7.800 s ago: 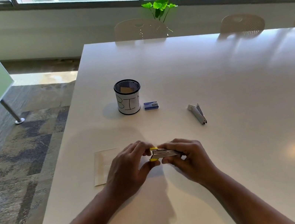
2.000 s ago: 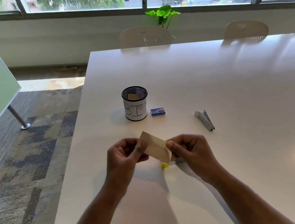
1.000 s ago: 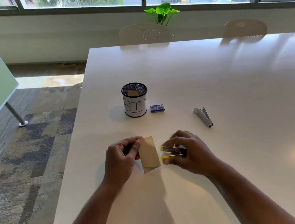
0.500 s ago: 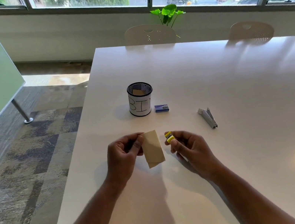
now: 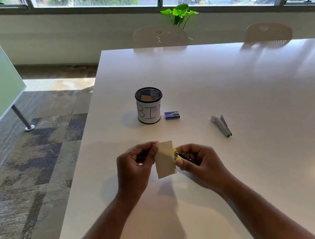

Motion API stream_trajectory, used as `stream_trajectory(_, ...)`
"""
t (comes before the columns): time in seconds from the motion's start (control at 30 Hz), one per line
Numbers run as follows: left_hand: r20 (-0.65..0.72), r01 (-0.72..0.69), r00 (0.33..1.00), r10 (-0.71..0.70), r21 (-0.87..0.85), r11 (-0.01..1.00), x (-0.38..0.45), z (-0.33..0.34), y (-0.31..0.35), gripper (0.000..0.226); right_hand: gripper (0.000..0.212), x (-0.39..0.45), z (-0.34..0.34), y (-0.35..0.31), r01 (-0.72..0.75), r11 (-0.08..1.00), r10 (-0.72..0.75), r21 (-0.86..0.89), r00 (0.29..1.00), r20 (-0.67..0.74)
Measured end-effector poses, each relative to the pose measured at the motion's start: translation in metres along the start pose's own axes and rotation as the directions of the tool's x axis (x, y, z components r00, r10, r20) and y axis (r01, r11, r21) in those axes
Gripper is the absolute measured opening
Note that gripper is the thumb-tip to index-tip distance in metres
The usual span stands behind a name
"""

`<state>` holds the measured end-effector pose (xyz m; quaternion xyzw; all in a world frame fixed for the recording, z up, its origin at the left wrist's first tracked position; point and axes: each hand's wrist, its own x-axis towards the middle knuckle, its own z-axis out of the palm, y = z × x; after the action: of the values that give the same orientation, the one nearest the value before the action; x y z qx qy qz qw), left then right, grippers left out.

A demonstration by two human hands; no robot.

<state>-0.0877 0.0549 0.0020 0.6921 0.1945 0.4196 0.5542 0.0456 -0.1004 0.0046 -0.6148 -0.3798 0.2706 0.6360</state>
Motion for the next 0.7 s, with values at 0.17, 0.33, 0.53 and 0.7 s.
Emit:
stream_trajectory(0.17,0.066,-0.022,0.998,0.021,0.009,1.0,-0.0012,0.0009,0.0012,0.014,0.056,-0.0002,0.0027,0.0025,0.044,0.991,-0.041,-0.128,0.999,0.022)
stream_trajectory(0.33,0.166,-0.06,0.984,0.057,0.011,0.998,-0.0027,0.0029,0.0005,0.018,0.056,-0.0013,0.0012,0.0019,0.074,0.975,-0.064,-0.211,0.996,0.054)
stream_trajectory(0.53,0.192,-0.053,0.98,0.056,-0.022,0.998,-0.0033,0.0035,0.0001,0.019,0.041,-0.001,0.0037,0.0,0.084,0.969,-0.061,-0.234,0.993,0.105)
stream_trajectory(0.7,0.189,-0.033,0.981,0.037,-0.026,0.999,-0.0049,0.0055,0.0023,0.016,0.023,-0.0023,0.0031,-0.0008,0.116,0.954,-0.089,-0.278,0.99,0.107)
